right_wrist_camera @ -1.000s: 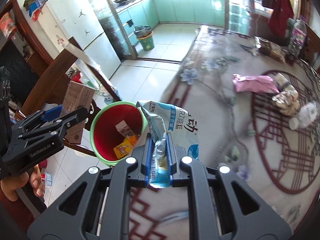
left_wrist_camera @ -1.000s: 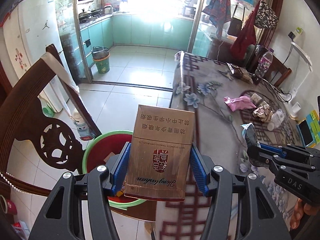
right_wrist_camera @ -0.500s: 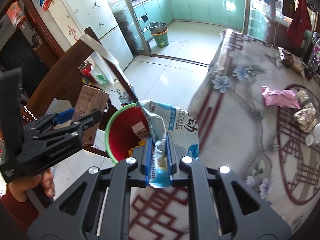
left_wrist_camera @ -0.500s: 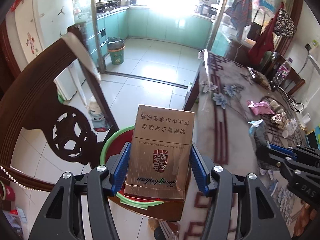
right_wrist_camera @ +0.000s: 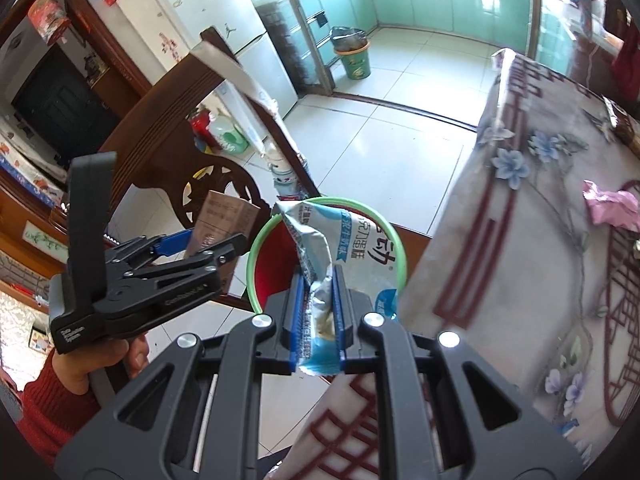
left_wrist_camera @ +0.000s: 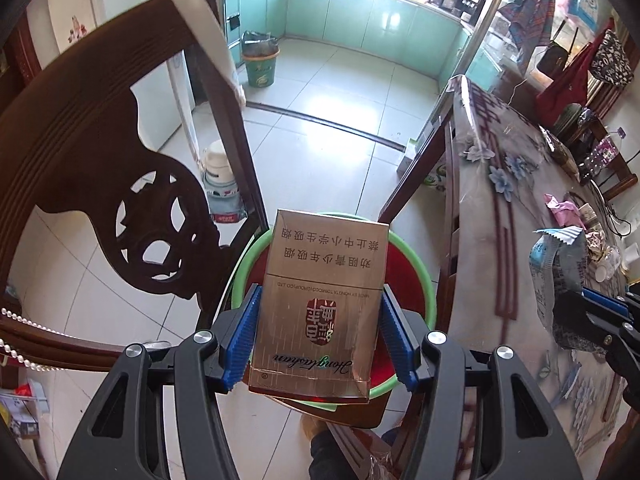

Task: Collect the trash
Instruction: 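Carry the cigarette box and milk pouch over the red bucket, then open both grippers over the red bucket to drop the box and pouch, then grasp the crumpled paper with the left gripper while the right grasps the clear water bottle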

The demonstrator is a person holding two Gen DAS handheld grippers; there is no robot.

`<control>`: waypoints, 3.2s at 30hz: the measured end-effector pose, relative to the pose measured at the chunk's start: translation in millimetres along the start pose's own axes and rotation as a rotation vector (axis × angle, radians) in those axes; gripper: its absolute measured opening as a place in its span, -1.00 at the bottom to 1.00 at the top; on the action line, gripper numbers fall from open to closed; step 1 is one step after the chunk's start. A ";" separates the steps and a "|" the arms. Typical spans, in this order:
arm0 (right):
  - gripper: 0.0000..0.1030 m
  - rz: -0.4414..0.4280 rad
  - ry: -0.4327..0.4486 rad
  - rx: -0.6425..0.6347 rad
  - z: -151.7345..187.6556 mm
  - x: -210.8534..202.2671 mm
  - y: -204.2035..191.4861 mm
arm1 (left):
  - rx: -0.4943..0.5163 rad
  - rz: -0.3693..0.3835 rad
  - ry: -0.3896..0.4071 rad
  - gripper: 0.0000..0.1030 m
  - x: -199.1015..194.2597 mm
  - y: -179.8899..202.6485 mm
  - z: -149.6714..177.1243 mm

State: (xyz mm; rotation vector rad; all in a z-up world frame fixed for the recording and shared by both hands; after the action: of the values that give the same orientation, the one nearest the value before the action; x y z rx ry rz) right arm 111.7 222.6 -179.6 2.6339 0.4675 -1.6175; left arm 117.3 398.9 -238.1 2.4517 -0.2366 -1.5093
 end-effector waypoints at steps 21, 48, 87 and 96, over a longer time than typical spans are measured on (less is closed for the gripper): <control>0.07 0.021 0.017 -0.018 -24.2 17.3 -14.8 | -0.039 -0.008 -0.066 0.46 49.8 -34.4 -25.1; 0.69 0.486 0.102 0.523 74.7 -102.4 303.0 | 0.199 0.140 -0.029 0.56 20.1 134.6 -11.3; -0.14 0.301 0.040 0.632 162.4 -72.9 556.9 | 0.127 0.351 -0.230 -0.05 237.1 527.7 -6.2; -0.14 0.304 0.037 0.666 160.9 -87.3 558.3 | 0.164 0.398 -0.206 -0.70 198.1 509.1 -1.1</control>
State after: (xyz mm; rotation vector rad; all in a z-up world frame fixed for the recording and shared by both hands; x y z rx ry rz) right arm 80.3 -358.9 -257.0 2.9525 -0.5535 -1.8543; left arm 204.2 -140.2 -255.5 2.1840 -0.8620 -1.6052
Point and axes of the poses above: each gripper's, at about its wrist camera, not at the fingertips, and x roughly the way its jaws point, y to its right, z to its underside, the point moved 3 cm from there along x, roughly the way its jaws point, and after that the axes turned 11 degrees about z, right-handed, at the moved point
